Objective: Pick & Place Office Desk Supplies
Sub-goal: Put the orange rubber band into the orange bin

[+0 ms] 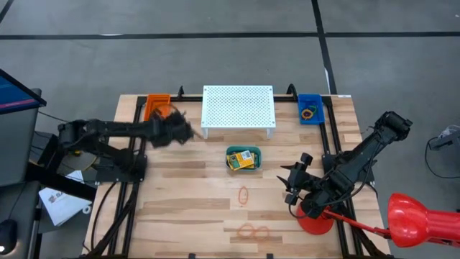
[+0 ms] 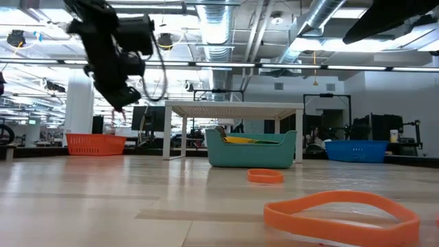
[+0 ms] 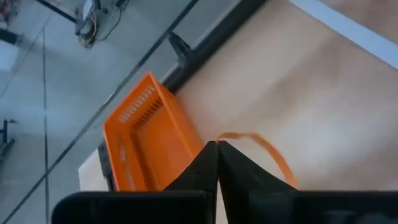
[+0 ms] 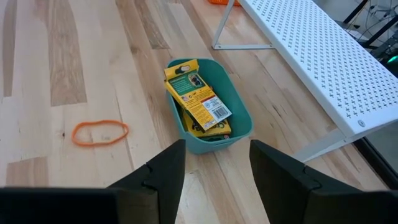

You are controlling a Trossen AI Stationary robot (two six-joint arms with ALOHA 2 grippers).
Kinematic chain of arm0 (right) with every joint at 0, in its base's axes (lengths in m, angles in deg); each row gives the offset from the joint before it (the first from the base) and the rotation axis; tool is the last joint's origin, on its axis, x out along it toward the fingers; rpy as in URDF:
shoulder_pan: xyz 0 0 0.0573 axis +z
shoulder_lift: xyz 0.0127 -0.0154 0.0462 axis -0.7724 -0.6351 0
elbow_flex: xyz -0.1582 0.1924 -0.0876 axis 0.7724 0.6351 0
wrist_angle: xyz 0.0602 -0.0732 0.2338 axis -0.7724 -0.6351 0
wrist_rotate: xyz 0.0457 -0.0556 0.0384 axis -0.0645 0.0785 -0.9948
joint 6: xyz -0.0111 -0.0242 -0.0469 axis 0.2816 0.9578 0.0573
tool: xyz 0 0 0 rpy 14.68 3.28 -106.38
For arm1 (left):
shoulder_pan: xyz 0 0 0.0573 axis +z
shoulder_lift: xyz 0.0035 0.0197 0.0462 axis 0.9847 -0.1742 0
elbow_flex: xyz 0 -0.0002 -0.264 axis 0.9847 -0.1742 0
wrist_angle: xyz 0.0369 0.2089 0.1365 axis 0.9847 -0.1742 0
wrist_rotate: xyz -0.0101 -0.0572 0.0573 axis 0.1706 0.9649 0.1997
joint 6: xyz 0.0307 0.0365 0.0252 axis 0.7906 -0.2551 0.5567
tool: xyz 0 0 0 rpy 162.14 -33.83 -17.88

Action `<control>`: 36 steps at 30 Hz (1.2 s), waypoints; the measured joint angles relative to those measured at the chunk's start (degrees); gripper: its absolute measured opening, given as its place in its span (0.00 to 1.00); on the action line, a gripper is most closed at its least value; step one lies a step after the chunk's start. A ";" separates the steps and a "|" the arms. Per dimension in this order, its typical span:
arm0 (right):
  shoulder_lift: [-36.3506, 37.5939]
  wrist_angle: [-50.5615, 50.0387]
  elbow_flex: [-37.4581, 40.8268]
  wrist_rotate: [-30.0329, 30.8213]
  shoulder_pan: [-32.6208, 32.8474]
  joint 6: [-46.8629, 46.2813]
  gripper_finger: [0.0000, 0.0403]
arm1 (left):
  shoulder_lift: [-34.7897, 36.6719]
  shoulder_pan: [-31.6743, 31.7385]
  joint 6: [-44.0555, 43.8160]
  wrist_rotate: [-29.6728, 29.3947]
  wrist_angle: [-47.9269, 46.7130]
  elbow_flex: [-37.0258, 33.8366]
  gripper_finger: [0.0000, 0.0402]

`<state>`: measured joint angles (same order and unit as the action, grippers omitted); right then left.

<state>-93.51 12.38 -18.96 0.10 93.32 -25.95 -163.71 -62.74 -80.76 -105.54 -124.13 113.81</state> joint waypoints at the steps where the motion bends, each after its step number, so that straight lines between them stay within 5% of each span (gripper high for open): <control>1: 0.00 0.01 0.00 0.00 0.00 0.00 0.43 | 0.00 3.62 4.21 1.37 3.12 0.00 0.00; 5: 0.00 -0.07 0.00 0.04 0.00 0.08 0.43 | 0.00 16.95 16.89 7.47 12.35 0.09 0.00; 12: 0.00 -0.04 0.00 0.78 -0.15 0.43 0.43 | 0.00 33.33 23.28 13.17 10.91 0.66 0.00; 36: 0.00 -0.05 0.04 1.46 -0.57 0.85 0.43 | -3.21 32.57 22.50 10.07 11.84 0.70 0.01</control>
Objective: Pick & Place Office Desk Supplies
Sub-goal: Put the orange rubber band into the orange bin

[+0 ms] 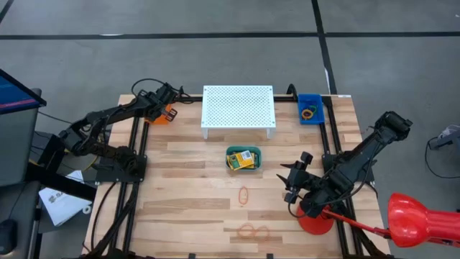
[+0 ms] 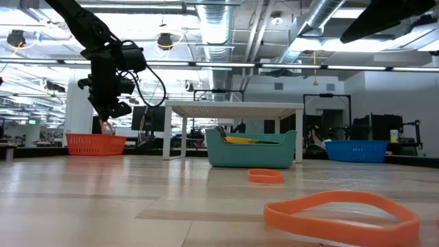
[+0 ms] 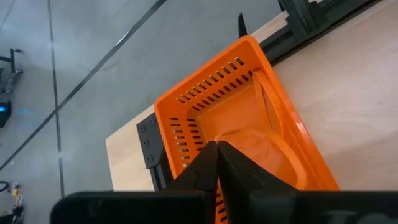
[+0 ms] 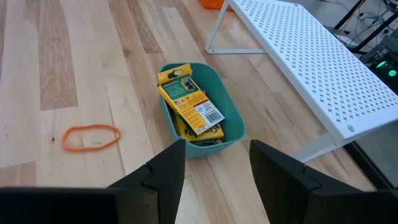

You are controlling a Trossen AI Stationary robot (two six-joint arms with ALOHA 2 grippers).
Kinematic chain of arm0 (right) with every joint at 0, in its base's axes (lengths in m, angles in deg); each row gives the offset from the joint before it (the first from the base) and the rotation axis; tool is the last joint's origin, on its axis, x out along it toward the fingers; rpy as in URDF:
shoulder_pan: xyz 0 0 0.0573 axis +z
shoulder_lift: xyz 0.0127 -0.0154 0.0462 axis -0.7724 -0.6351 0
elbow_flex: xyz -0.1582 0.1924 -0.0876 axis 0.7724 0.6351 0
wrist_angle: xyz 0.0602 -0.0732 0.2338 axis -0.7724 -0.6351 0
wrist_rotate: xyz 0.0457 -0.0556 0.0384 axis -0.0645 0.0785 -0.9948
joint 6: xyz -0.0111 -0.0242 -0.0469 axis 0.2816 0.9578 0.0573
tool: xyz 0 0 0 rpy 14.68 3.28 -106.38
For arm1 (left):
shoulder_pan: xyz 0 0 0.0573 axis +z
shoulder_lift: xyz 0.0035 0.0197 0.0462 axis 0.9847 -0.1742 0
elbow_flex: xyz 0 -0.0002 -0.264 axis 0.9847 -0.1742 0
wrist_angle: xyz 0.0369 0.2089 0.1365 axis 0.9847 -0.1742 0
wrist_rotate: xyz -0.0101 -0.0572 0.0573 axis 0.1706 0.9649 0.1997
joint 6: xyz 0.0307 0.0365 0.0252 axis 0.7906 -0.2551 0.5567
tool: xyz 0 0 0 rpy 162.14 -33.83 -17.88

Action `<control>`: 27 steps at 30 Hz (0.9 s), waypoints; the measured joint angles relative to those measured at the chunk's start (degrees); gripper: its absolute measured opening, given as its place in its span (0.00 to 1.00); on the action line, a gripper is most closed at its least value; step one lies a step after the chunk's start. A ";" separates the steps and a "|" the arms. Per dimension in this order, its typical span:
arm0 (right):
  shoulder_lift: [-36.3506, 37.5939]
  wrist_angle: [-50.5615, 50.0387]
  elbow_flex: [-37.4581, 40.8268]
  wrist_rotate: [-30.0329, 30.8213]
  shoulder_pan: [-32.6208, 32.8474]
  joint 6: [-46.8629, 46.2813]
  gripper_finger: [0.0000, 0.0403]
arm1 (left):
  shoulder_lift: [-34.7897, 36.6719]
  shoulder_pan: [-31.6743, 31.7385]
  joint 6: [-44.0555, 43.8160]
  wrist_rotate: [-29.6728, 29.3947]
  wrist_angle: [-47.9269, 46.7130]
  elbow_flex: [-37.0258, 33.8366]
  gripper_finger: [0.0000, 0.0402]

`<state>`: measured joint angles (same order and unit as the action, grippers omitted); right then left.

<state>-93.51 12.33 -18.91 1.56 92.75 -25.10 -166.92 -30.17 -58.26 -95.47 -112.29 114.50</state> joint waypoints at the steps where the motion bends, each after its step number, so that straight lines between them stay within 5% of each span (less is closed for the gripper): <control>1: 0.00 0.00 0.00 0.00 0.00 0.01 0.43 | -0.05 0.00 0.00 0.00 -0.02 0.00 0.02; 15: 0.00 -0.07 0.00 -0.11 0.02 0.02 0.43 | -0.05 0.00 -0.22 1.53 0.84 0.00 0.39; 20: 0.00 -0.09 0.01 -0.12 0.01 0.02 0.43 | -0.04 0.00 -0.19 2.47 0.79 0.00 0.42; 27: 0.00 -0.24 0.02 -0.11 0.00 0.02 0.43 | 3.09 -1.49 -0.23 14.54 -2.91 0.00 0.40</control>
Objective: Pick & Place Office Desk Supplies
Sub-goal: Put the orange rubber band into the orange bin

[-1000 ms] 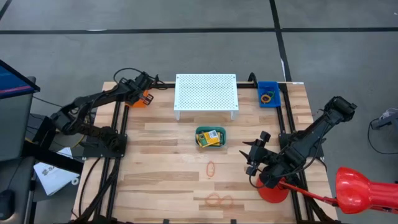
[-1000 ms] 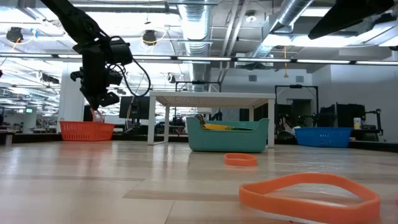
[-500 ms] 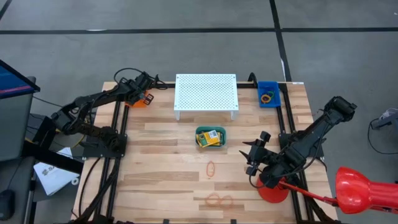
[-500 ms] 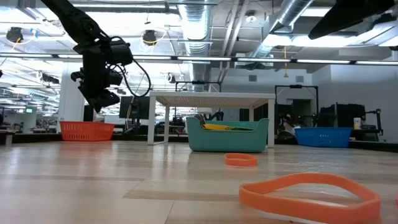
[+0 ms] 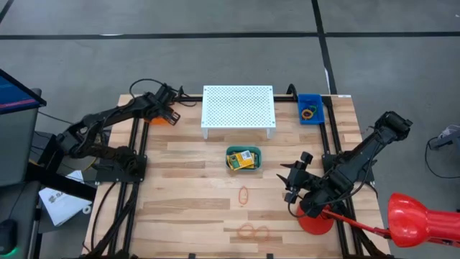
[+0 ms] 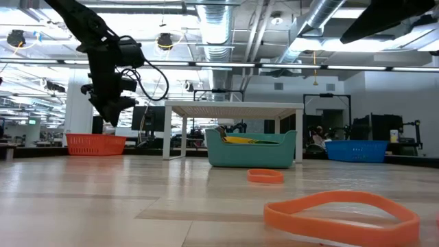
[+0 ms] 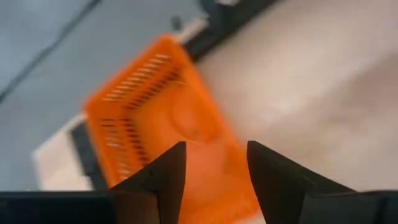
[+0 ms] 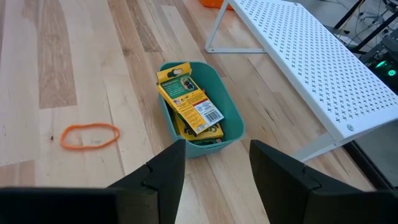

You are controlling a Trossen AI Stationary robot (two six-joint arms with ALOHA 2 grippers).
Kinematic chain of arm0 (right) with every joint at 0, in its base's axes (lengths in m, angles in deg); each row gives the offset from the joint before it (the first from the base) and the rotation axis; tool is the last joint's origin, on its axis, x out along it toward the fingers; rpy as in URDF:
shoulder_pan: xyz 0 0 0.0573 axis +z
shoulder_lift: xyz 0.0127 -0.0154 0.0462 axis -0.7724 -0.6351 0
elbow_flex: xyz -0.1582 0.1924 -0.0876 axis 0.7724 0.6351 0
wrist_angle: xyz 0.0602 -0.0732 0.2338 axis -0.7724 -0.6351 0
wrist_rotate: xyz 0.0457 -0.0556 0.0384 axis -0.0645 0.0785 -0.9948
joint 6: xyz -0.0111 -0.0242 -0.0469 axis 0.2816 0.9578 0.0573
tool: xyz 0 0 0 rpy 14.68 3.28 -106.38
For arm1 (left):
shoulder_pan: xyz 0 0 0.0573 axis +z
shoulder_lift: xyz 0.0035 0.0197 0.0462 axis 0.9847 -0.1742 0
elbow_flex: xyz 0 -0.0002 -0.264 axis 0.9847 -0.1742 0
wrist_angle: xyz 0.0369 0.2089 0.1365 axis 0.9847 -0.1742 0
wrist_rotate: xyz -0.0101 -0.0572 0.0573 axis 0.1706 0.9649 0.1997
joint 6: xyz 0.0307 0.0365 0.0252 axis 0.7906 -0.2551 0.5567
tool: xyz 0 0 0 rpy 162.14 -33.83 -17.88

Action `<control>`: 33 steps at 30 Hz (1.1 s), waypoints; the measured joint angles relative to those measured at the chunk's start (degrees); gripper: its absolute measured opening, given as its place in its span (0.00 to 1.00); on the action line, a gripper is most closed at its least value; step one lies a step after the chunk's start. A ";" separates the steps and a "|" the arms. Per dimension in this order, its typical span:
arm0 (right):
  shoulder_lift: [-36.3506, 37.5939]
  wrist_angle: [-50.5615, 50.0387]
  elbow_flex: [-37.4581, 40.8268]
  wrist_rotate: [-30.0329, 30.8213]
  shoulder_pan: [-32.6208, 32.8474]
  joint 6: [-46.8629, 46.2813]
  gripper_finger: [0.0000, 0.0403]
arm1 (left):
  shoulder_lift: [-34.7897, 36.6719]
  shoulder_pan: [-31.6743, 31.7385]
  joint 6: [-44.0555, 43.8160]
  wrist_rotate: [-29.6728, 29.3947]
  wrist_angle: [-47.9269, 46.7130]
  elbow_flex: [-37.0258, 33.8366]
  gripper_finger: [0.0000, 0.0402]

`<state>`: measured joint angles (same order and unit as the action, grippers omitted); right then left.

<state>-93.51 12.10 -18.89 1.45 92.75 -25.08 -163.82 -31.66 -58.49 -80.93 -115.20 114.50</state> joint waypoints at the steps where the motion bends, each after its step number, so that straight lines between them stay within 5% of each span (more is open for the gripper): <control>1: 0.00 -0.05 0.01 -0.01 0.00 0.00 0.43 | 0.69 -0.45 -0.01 2.11 -1.08 0.00 0.40; 9: 0.00 -0.07 0.02 0.00 -0.04 0.00 0.43 | 7.41 -8.44 -5.10 26.70 -10.71 0.00 0.40; 17: 0.00 -0.07 0.02 0.00 0.09 0.00 0.43 | 9.80 -28.62 -13.99 37.44 -13.16 -0.30 0.40; 23: 0.00 -0.29 0.02 -0.04 0.20 0.00 0.43 | 5.37 -49.30 -17.16 37.17 0.01 -3.94 0.40; 28: -0.02 -0.44 0.02 -0.04 0.17 0.02 0.43 | -4.71 -65.06 -16.37 29.11 14.76 -4.49 0.40; 33: -0.02 -0.32 0.02 -0.04 0.17 0.01 0.43 | -15.80 -74.30 -9.45 20.48 27.96 -0.55 0.40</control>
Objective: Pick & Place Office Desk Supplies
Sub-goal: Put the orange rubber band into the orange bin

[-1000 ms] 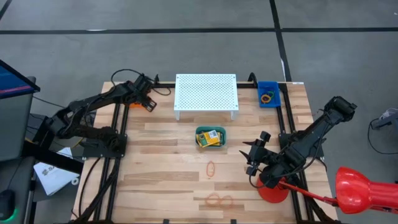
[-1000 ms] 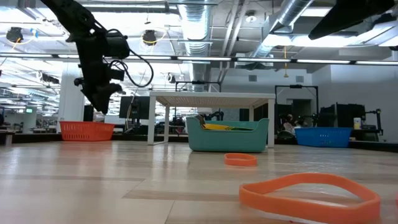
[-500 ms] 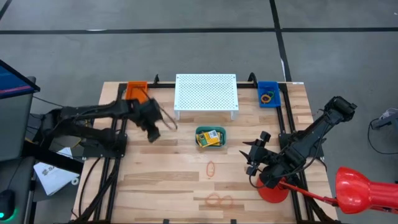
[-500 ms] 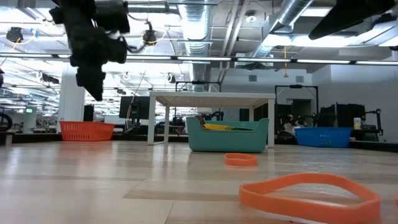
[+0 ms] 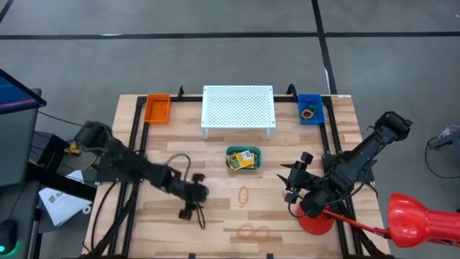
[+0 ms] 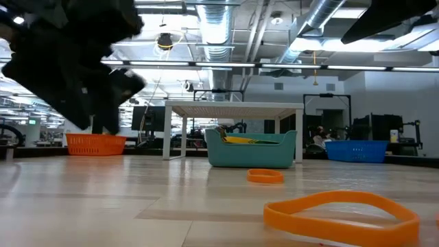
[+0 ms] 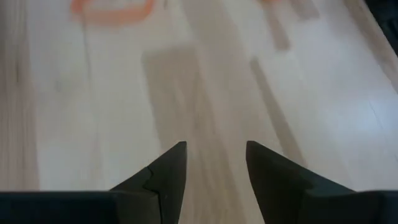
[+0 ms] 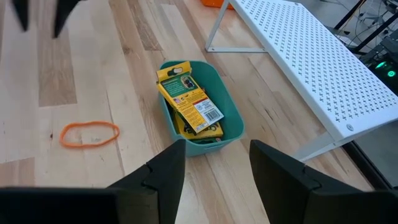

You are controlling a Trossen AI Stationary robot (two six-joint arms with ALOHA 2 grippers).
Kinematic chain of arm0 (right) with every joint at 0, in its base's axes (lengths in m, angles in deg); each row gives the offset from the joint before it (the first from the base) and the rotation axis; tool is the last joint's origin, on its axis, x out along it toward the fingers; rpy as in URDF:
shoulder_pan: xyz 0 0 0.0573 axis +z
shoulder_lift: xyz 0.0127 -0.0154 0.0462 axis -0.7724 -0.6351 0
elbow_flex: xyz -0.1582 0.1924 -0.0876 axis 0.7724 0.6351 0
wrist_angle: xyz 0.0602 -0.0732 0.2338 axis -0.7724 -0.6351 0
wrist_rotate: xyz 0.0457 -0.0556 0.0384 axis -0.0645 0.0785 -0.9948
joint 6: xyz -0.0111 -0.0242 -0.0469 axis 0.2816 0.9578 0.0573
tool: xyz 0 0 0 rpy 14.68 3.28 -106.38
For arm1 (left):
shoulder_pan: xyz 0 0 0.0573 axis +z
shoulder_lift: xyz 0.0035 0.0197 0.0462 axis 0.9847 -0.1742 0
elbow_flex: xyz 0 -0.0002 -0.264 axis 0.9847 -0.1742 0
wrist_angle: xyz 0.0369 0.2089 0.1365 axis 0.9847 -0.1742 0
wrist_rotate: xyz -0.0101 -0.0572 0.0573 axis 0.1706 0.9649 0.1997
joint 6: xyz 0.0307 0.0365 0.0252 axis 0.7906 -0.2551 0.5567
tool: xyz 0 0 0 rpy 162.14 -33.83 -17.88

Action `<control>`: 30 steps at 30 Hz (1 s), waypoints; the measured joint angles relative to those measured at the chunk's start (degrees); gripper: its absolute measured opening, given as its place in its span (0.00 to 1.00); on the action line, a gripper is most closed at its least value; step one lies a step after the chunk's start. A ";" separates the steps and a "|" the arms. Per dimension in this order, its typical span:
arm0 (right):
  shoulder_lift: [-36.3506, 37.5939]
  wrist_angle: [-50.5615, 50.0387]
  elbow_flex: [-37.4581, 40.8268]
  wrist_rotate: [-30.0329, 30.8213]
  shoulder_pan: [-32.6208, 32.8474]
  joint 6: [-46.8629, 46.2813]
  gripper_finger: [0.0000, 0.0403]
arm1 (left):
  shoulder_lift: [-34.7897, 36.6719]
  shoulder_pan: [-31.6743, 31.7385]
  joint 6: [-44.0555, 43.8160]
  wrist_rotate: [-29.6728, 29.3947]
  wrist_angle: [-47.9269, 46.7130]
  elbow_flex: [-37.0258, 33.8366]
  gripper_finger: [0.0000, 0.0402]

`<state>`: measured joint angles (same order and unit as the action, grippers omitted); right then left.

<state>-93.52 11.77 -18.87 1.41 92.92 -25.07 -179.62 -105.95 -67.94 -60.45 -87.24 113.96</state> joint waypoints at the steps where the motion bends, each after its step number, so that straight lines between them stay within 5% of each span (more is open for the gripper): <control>1: 0.00 -0.01 0.00 0.00 0.00 0.00 0.43 | -2.04 -0.91 1.64 -1.80 1.46 1.44 0.40; 11: -0.01 -0.02 0.00 -0.02 0.00 0.16 0.43 | -17.86 -4.10 11.36 -6.81 10.97 13.36 0.40; 20: 0.01 0.03 0.00 0.00 1.30 0.43 0.43 | -21.79 -4.39 13.89 -0.24 26.17 13.64 0.40; 30: 0.01 0.47 0.00 0.31 1.88 0.63 0.43 | -28.19 -4.39 18.54 3.57 32.02 17.18 0.47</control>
<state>-93.51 12.24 -18.87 1.72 94.80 -24.44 -207.81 -110.34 -49.39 -56.87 -55.22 131.13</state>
